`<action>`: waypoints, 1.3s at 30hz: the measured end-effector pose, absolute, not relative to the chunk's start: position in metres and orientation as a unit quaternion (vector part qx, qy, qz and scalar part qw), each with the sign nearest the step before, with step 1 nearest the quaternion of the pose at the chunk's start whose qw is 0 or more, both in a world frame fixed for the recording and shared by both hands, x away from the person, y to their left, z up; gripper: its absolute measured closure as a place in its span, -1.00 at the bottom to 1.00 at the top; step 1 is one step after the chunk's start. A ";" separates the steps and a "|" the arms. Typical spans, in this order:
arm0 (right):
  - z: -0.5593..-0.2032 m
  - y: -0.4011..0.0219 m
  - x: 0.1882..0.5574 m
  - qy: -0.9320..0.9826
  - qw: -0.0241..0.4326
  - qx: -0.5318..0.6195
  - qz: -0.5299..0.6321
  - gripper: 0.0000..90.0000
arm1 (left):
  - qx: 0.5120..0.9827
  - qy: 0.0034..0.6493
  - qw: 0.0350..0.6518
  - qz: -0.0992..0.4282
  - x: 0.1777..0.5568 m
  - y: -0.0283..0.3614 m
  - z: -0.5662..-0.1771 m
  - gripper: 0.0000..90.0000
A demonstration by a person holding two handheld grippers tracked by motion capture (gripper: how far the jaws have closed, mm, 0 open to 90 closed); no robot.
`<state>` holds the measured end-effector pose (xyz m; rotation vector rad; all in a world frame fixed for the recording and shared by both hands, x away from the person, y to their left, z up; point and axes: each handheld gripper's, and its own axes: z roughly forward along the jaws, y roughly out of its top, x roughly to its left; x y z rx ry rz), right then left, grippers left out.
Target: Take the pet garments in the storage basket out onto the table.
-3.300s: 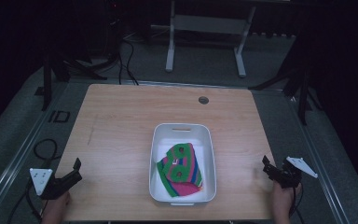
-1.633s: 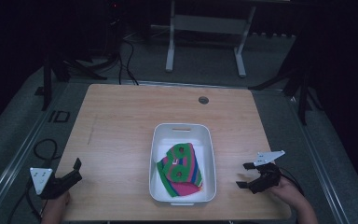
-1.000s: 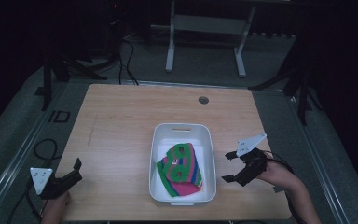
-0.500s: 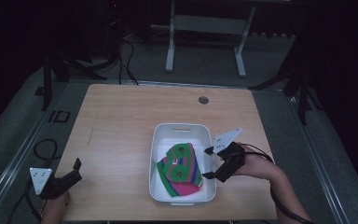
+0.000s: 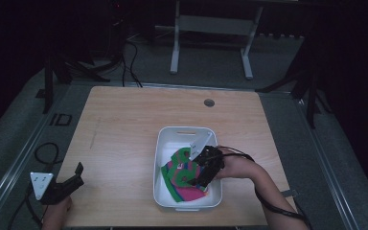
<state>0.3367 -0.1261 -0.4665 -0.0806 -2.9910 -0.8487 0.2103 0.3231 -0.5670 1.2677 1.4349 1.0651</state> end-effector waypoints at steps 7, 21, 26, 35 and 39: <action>-0.474 -0.103 0.341 -0.966 0.019 -0.012 -0.257 -0.70 | 0.514 0.582 0.459 0.431 0.210 0.323 -0.567 -0.98; -0.497 -0.070 0.345 -0.975 0.028 -0.004 -0.222 -0.70 | 0.514 0.582 0.460 0.430 0.210 0.324 -0.567 -0.98; -0.509 -0.061 0.344 -0.981 0.020 0.009 -0.193 -0.63 | 0.514 0.583 0.461 0.430 0.210 0.324 -0.567 -0.98; -0.525 -0.055 0.334 -0.987 -0.031 0.066 -0.140 -0.38 | 0.515 0.582 0.460 0.430 0.210 0.324 -0.567 -0.98; -0.523 -0.056 0.332 -0.987 -0.040 0.065 -0.144 0.08 | 0.516 0.582 0.459 0.430 0.210 0.323 -0.567 -0.98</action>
